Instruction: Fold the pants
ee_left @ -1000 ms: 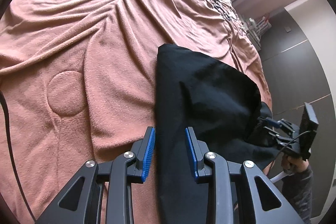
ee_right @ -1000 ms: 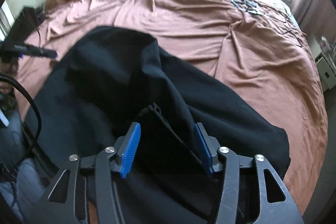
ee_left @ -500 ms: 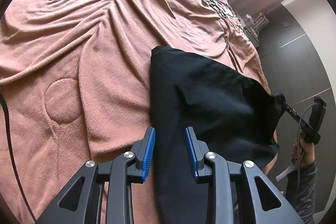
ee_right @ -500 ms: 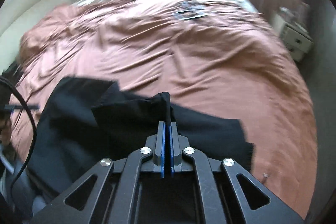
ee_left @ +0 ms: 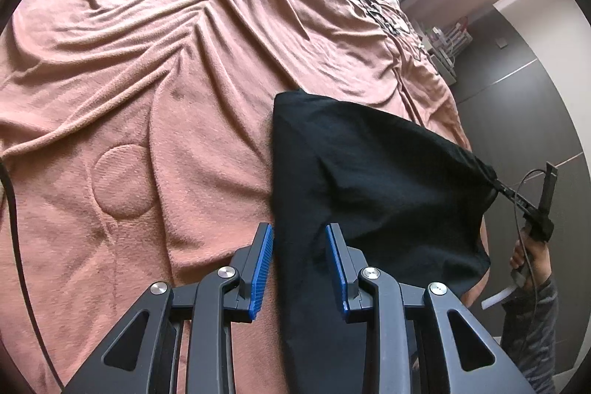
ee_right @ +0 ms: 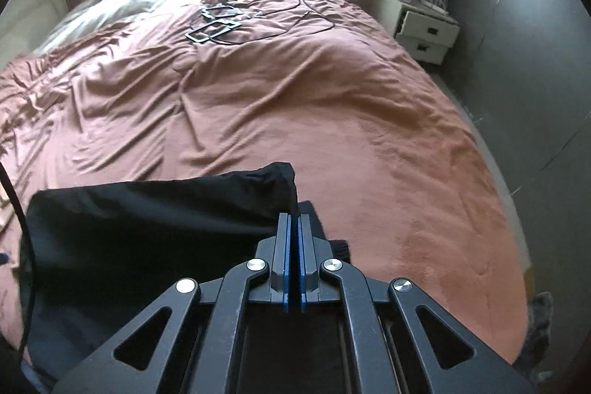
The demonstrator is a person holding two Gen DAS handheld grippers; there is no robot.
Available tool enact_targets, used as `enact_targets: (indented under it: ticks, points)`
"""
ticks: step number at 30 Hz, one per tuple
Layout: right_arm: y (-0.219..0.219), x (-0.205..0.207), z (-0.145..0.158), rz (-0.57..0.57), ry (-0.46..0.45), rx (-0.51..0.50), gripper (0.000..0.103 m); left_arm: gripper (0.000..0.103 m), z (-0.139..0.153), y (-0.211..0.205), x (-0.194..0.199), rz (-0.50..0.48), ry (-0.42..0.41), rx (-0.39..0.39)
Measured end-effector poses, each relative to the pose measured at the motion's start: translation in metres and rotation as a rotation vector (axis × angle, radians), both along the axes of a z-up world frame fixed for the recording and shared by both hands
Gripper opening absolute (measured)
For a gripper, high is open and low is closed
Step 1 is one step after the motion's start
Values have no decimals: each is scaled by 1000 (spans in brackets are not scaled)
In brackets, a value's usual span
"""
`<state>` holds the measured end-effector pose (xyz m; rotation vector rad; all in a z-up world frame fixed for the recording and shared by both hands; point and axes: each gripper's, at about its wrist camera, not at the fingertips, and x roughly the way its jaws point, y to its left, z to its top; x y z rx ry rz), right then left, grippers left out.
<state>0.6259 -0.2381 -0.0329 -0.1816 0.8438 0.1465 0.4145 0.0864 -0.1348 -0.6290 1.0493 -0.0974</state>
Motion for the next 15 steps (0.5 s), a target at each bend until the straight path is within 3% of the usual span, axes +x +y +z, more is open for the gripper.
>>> enact_targets:
  ticks: [8, 13, 15]
  points:
    - [10, 22, 4, -9, 15, -46, 0, 31, 2, 3, -4, 4, 4, 11]
    - [10, 44, -10, -43, 38, -126, 0, 31, -3, 1, -3, -1, 17, 13]
    - [7, 52, -18, -34, 68, -103, 0, 31, -7, -1, -1, -9, 27, 16]
